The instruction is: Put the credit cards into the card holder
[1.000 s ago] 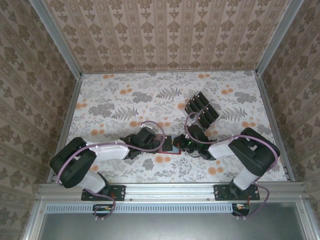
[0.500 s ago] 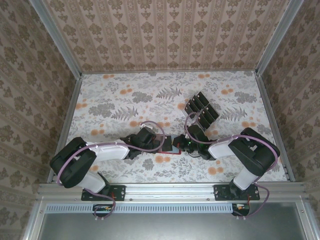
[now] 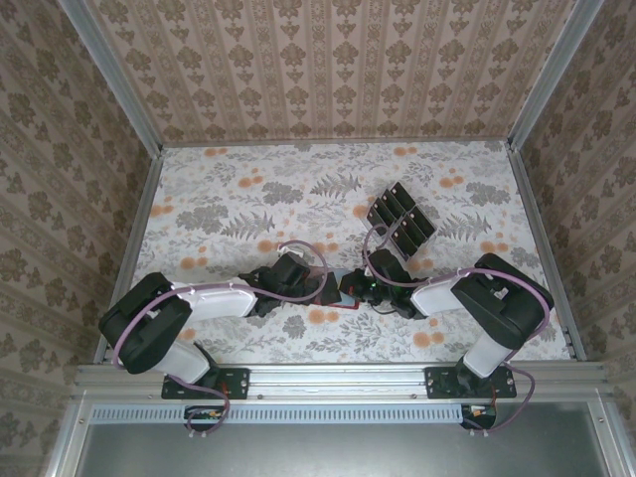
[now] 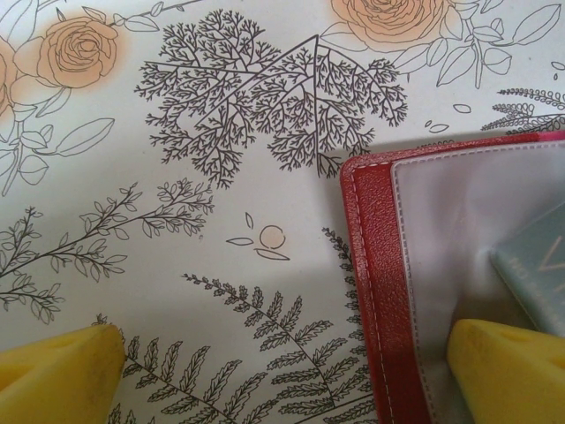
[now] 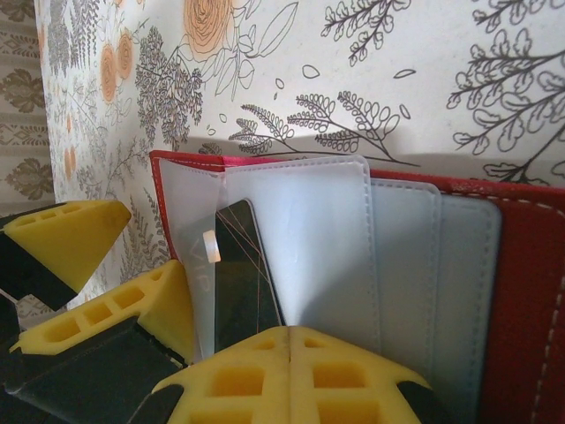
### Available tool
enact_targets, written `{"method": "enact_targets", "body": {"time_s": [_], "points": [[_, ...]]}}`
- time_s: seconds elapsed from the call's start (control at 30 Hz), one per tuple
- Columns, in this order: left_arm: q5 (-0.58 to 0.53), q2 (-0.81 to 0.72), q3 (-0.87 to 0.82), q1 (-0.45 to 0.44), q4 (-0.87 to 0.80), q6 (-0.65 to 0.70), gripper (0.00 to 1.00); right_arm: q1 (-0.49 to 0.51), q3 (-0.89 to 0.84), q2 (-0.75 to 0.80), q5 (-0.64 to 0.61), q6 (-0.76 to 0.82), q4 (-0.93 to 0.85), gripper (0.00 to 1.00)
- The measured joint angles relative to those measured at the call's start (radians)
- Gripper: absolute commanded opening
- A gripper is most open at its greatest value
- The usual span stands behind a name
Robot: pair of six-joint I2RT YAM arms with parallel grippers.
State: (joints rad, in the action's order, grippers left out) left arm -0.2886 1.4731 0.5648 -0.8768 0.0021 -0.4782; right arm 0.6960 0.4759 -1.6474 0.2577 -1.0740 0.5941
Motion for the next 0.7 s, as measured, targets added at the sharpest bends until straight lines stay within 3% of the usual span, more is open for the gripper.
{"method": "enact_targets", "body": {"time_s": [0.23,0.4,0.57,0.7], "points": [[0.000,0.000,0.000,0.000,0.000,0.000,1.00,0.003,0.010,0.003,0.006,0.000,0.002,0.27],[0.000,0.000,0.000,0.000,0.000,0.000,1.00,0.006,0.016,0.003,0.012,0.000,0.001,0.29],[0.000,0.000,0.000,0.000,0.001,0.000,1.00,0.006,0.017,0.002,0.016,0.000,-0.002,0.21],[0.000,0.000,0.000,0.000,0.001,0.000,1.00,0.005,0.017,0.000,0.016,0.001,-0.019,0.04]]}}
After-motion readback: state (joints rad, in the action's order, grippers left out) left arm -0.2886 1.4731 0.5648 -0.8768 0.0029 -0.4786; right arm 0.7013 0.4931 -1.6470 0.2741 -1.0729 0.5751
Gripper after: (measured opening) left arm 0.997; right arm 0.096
